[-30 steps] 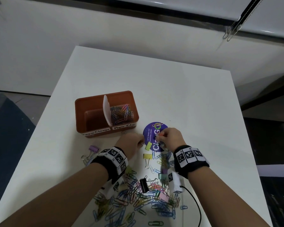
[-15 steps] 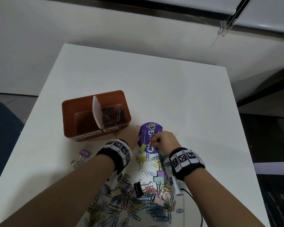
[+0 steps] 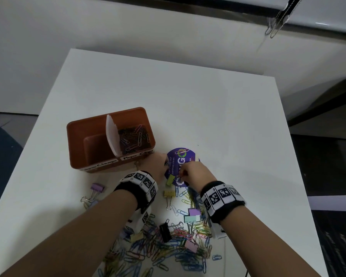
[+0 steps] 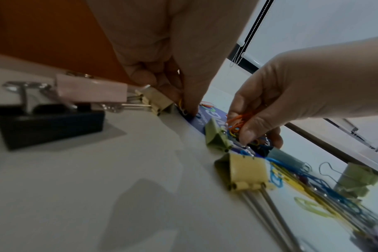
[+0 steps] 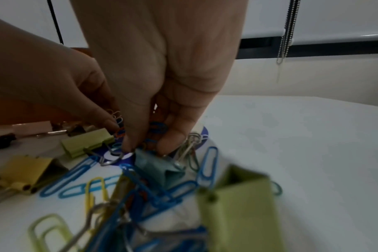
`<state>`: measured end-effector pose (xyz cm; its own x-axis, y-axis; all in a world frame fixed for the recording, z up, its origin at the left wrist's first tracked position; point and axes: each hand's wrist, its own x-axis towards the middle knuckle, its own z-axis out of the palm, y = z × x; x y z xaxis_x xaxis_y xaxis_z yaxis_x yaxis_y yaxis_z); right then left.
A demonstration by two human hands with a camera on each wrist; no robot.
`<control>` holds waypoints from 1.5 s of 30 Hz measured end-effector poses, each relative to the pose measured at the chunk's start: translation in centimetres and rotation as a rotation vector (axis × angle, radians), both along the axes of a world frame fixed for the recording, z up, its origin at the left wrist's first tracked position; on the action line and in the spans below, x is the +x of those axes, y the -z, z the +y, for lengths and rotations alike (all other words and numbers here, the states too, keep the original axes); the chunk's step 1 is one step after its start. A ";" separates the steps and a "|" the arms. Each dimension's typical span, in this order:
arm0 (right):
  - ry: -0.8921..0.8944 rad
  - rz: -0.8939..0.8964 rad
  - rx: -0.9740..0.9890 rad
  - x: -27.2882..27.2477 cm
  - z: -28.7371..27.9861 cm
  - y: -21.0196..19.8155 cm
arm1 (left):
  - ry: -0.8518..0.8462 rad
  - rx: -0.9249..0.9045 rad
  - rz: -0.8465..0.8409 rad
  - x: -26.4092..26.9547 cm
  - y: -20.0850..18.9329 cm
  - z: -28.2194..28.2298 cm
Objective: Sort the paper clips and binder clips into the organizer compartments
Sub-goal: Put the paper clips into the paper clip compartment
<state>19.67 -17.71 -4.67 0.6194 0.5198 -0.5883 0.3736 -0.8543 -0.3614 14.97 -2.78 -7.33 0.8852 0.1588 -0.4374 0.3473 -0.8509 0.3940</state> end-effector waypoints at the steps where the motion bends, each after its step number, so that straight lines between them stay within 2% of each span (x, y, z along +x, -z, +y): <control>1: -0.008 -0.005 -0.026 0.0 0.2 0.0 | 0.009 0.022 0.010 -0.1 0.0 -0.1; 5: -0.015 -0.093 -0.009 -0.6 0.0 0.4 | 0.041 0.101 0.019 -0.7 0.2 -0.1; 11: 0.070 -0.098 -0.006 -1.4 -0.5 0.1 | 0.147 0.269 0.044 -1.5 -0.6 -0.6; 18: 0.120 -0.103 -0.040 -1.7 -0.1 0.5 | 0.001 0.018 -0.103 -2.6 -2.3 -1.0; 26: 0.047 -0.148 -0.021 -2.6 0.0 -0.2 | -0.106 -0.129 -0.235 -5.9 -5.8 -0.7; 30: 0.073 -0.153 0.016 -3.2 -0.3 -0.9 | -0.122 -0.162 -0.319 -7.5 -7.7 0.3; 36: 0.151 -0.183 0.123 -3.2 0.7 -5.1 | -0.165 -0.104 -0.451 -7.4 -11.3 4.9; 41: 0.178 -0.278 0.329 -2.0 5.3 -10.6 | -0.226 -0.021 -0.322 -4.7 -14.5 9.0; 45: 0.186 -0.303 0.410 -1.0 11.0 -12.1 | -0.230 -0.008 -0.261 -2.9 -14.4 10.1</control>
